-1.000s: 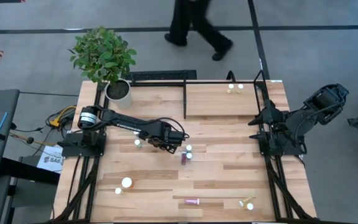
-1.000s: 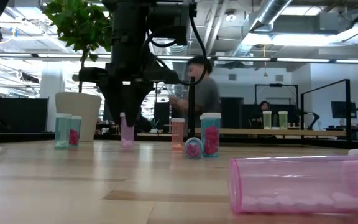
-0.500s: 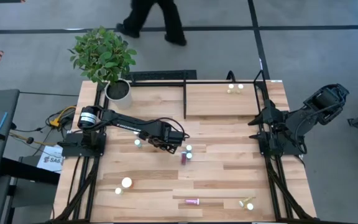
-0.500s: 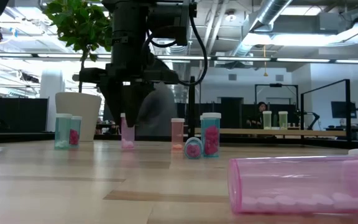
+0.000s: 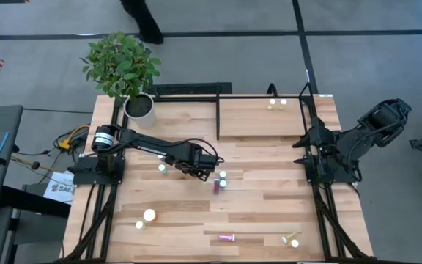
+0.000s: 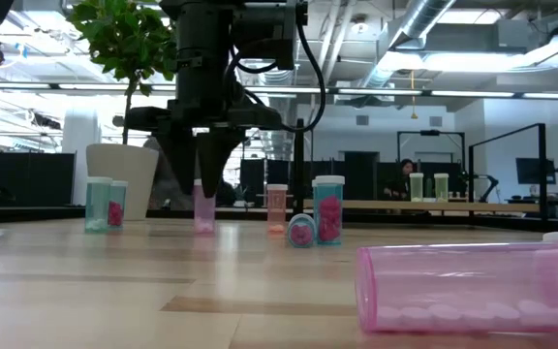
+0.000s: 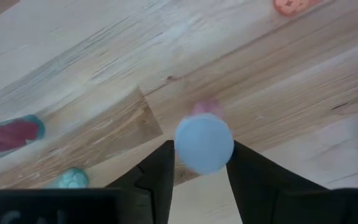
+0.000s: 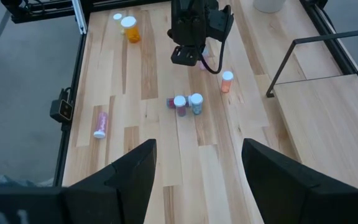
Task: Pick and place medicine bottles onto shelf by color
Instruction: Move the top pink pill bottle to the center of the table, then put the yellow pill bottle on the shelf
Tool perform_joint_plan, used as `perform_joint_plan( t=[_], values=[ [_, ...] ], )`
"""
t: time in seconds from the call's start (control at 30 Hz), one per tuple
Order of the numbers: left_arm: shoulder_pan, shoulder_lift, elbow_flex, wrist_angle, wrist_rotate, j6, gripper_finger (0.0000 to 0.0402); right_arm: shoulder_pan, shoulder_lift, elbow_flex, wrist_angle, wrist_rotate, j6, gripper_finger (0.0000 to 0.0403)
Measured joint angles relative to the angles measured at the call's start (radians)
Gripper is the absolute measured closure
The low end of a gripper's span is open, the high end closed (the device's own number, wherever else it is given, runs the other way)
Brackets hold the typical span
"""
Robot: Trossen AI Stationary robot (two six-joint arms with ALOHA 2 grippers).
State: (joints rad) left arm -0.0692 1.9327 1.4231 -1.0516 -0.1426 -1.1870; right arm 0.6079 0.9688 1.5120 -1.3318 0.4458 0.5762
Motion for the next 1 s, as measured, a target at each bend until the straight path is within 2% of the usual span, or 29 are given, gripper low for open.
perform_joint_plan(
  t=[0.37, 0.67, 0.83, 1.0],
  values=[
    [-0.001, -0.002, 0.016, -0.004, 0.030, -0.002, 0.0222, 0.000, 0.000, 0.000, 0.000, -0.001, 0.000, 0.0143],
    [-0.014, -0.004, 0.158, -0.026, 0.028, 0.030, 0.0193, 0.000, 0.000, 0.000, 0.000, -0.003, 0.004, 0.0143],
    [-0.034, -0.006, 0.251, -0.090, -0.023, 0.032, 0.0190, 0.000, 0.000, 0.000, -0.004, -0.012, 0.031, 0.0143],
    [-0.073, -0.006, 0.334, -0.118, -0.042, 0.011, 0.0191, 0.001, 0.000, 0.000, -0.081, -0.075, 0.187, 0.0143]
  ],
)
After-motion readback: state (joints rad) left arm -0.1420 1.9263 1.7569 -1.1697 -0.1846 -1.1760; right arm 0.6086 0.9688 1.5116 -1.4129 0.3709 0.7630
